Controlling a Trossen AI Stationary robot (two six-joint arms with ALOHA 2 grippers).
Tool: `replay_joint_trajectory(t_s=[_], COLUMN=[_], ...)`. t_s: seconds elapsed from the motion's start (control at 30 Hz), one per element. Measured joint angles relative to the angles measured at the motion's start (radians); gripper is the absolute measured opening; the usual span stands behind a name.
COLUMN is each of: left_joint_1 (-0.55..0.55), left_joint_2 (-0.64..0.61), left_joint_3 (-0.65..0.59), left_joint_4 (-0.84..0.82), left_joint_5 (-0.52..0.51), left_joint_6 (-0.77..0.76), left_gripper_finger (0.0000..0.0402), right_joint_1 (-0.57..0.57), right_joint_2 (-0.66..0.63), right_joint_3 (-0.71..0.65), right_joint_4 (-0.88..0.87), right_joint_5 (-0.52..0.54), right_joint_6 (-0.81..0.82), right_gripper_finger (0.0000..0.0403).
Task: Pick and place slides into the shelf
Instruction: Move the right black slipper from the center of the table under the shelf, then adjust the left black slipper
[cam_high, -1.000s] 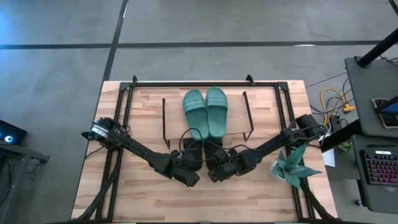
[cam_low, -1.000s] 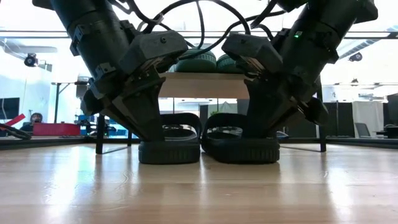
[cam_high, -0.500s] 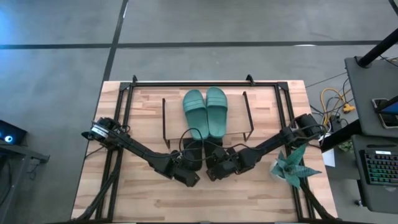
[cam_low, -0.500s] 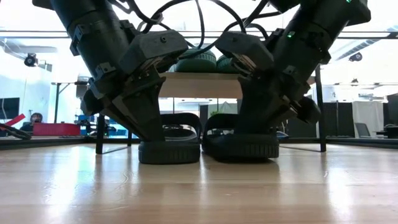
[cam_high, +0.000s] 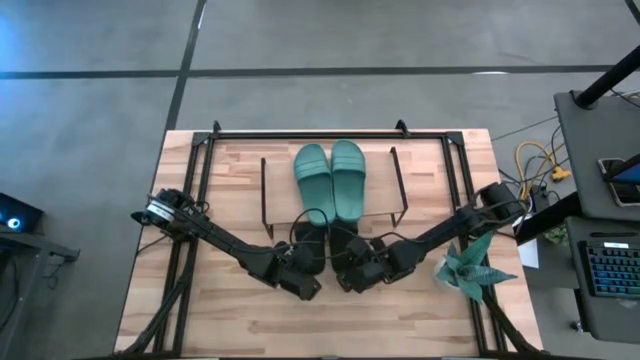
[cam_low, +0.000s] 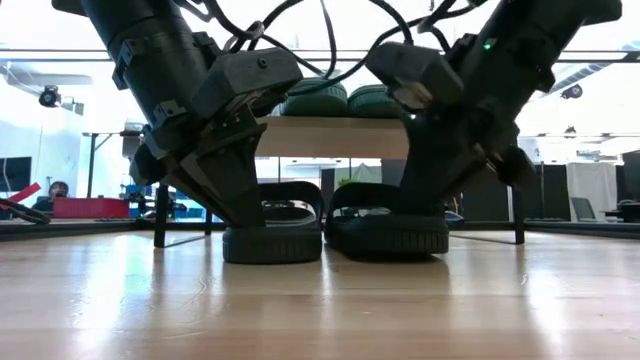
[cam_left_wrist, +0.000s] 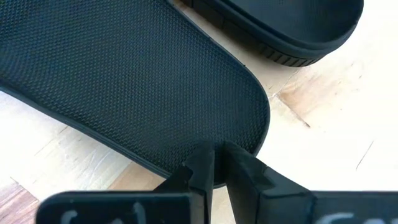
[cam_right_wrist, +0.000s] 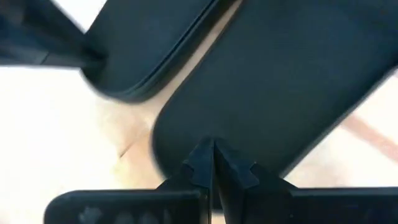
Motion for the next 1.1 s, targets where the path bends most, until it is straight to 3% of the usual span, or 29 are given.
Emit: replay_joint_trajectory(t_s=[0.5,1.1], left_joint_1=[-0.001,-0.002], left_joint_2=[0.0,-0.019], left_joint_3=[-0.001,0.026], left_joint_4=[0.008,0.015], left_joint_5=[0.002,0.013], left_joint_6=[-0.001,0.048], left_gripper_finger=[0.0022,0.0022], right_joint_1=[-0.019,-0.02], right_joint_2=[0.035,0.009], right_joint_3=[0.005,0.032], right_joint_4=[0.052,0.043], right_joint_5=[-0.036,0.018], right_joint_6=[-0.054,-0.086], right_gripper_finger=[0.0009,0.0009])
